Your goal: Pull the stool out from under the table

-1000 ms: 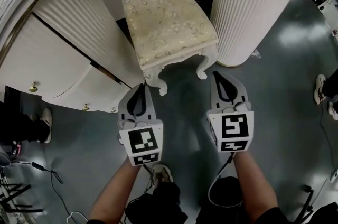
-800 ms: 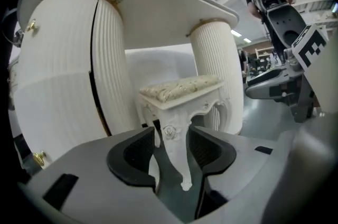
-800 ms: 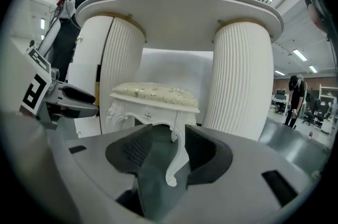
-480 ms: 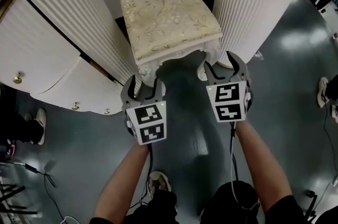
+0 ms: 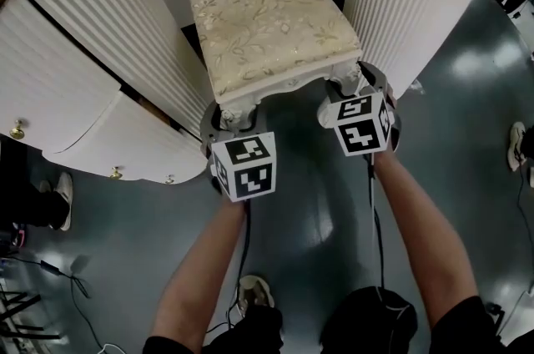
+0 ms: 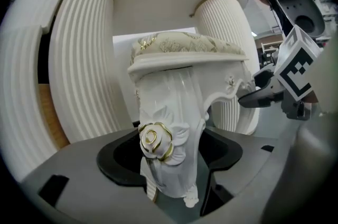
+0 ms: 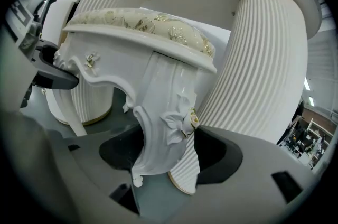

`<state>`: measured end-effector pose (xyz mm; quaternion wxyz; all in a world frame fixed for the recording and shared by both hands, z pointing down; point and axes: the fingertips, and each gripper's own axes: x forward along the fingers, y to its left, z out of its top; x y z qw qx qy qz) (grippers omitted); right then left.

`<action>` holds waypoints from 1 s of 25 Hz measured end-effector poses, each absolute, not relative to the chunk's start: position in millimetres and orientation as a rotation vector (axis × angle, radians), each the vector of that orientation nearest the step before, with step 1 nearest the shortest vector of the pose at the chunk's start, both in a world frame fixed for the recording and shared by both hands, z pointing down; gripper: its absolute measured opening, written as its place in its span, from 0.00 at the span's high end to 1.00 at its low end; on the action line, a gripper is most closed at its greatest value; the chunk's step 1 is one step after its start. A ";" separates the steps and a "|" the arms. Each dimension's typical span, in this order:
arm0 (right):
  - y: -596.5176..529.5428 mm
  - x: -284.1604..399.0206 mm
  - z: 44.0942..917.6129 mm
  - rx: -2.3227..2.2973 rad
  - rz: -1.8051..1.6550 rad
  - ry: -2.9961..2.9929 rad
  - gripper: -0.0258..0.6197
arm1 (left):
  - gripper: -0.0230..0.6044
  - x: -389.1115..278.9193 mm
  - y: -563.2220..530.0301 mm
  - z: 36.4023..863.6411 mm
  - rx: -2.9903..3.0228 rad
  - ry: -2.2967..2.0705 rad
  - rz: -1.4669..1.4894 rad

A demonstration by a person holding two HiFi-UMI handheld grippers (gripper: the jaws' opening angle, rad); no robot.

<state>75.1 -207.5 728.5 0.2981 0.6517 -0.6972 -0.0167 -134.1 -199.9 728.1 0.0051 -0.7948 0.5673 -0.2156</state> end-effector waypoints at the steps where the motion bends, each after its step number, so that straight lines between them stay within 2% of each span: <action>1: -206.6 73.7 727.5 1.730 -0.042 -1.857 0.53 | 0.48 -134.3 -199.9 727.2 -2.491 1.773 -0.681; 25: -196.1 77.0 713.8 1.637 0.022 -1.925 0.54 | 0.51 -132.8 -179.6 718.7 -2.464 1.822 -0.823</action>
